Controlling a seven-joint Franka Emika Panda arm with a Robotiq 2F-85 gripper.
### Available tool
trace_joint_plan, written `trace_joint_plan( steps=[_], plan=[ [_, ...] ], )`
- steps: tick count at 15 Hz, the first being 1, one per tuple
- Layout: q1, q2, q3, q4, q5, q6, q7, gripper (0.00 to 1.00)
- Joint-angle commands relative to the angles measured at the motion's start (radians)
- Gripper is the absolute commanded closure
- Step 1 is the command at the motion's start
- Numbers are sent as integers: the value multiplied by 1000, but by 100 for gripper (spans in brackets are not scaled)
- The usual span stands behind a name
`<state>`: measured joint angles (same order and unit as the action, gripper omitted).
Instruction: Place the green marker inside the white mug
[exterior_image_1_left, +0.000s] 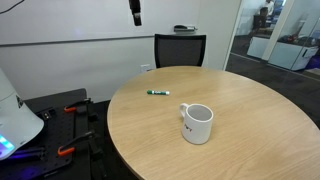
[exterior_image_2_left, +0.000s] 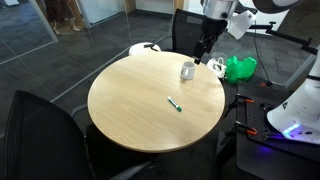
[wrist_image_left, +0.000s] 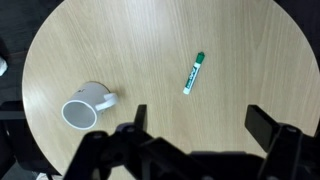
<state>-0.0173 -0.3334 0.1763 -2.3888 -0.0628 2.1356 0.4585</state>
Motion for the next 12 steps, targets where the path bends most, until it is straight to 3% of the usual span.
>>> trace_joint_plan(
  steps=[1,7,12],
  plan=[
    [-7,89,11,25,-54,91,79,0],
    [2,215,-4,38,-139,228,174,0],
    [18,306,-23,65,-205,272,258,0]
  ],
)
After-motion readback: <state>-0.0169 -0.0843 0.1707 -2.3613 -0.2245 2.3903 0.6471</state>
